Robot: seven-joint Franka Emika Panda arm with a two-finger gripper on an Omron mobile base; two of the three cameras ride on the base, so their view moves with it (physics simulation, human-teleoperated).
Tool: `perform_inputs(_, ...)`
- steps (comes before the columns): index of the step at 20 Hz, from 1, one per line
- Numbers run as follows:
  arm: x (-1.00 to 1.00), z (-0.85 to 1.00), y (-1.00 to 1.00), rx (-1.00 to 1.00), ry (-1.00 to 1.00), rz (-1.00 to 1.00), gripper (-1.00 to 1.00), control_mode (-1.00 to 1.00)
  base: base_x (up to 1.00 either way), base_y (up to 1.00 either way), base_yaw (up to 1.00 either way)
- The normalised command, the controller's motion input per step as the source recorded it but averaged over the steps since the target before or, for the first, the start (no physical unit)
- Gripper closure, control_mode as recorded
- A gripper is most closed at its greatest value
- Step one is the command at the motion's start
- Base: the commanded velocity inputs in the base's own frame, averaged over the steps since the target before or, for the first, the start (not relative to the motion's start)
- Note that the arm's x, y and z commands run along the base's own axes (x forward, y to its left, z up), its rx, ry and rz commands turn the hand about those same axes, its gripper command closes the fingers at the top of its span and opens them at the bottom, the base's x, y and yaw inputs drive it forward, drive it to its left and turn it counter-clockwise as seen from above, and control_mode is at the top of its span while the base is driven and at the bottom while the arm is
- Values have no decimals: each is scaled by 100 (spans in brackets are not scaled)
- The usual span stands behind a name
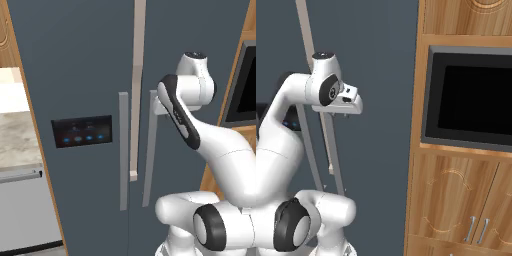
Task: Take the cakes from the fridge and place them on the empty tray on the dining counter.
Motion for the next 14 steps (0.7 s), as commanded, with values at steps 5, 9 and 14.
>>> perform_inputs(5,-57,-1,0,0,-15,0,-100,-100,0,0,0)
perform_inputs(9,-80,-4,0,0,-31,0,-100,-100,0,0,0)
perform_inputs(14,-79,-11,0,0,-31,-2,-100,-100,0,0,0)
